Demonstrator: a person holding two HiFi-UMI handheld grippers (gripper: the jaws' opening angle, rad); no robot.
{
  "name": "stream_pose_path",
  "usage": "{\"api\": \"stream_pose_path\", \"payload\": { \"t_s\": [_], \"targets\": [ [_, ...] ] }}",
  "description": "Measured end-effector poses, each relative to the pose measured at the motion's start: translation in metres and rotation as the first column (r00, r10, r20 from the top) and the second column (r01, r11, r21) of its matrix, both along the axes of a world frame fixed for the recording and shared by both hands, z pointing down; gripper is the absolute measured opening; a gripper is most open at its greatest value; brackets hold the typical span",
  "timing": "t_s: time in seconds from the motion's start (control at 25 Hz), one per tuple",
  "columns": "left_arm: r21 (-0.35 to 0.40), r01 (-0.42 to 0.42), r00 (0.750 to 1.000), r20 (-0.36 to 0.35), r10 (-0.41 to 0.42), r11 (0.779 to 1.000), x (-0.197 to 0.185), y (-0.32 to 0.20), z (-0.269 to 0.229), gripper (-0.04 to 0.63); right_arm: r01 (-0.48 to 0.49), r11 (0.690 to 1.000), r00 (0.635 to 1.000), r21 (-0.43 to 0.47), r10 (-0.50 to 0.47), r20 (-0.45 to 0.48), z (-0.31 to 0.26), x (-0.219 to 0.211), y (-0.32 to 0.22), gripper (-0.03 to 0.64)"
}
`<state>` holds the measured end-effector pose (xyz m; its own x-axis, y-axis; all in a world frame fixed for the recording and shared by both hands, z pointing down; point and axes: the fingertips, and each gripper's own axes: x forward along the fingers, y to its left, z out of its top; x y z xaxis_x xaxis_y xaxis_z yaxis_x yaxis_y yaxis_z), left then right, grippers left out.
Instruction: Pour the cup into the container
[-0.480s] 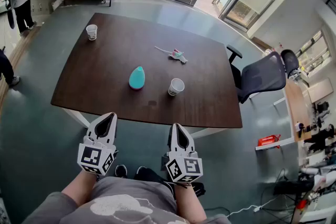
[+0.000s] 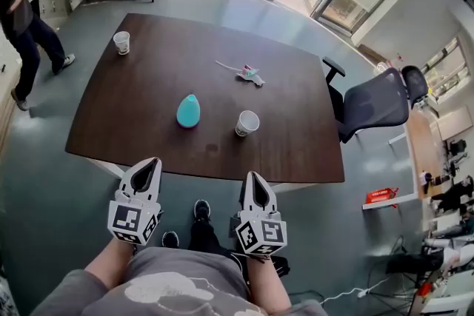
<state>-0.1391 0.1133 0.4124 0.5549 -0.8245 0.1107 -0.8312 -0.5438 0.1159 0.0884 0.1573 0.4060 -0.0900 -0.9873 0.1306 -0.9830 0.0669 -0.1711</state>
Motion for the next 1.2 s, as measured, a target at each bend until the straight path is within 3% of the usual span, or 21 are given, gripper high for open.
{"api": "stream_pose_path", "payload": {
  "t_s": [0.24, 0.48, 0.64, 0.8, 0.96, 1.2],
  "targets": [
    [-0.014, 0.042, 0.999, 0.034, -0.041, 0.999, 0.011, -0.041, 0.009, 0.006, 0.024, 1.000, 1.000, 0.016, -0.024, -0.007, 0.003, 0.026, -0.055, -0.014],
    [-0.055, 0.077, 0.997, -0.012, -0.078, 0.996, 0.026, -0.086, 0.018, 0.006, 0.066, 0.998, 0.998, 0.005, -0.066, 0.001, 0.012, 0.048, -0.106, -0.014],
    [-0.063, 0.105, 0.994, 0.001, -0.105, 0.992, 0.039, -0.110, 0.020, 0.006, 0.084, 0.996, 0.996, -0.009, -0.084, 0.000, 0.025, 0.067, -0.133, -0.013],
    [-0.076, 0.127, 0.992, 0.031, -0.125, 0.989, 0.048, -0.124, 0.031, 0.008, 0.105, 0.994, 0.994, -0.018, -0.106, -0.020, 0.036, 0.079, -0.149, -0.012],
    [-0.133, 0.166, 0.986, 0.015, -0.165, 0.977, 0.054, -0.132, 0.045, 0.008, 0.128, 0.991, 0.988, -0.024, -0.129, -0.082, 0.046, 0.094, -0.158, -0.013],
    [-0.112, 0.186, 0.982, 0.052, -0.181, 0.976, 0.070, -0.140, 0.054, 0.006, 0.230, 0.972, 0.970, -0.040, -0.232, -0.072, 0.067, 0.104, -0.166, -0.006]
  ]
}}
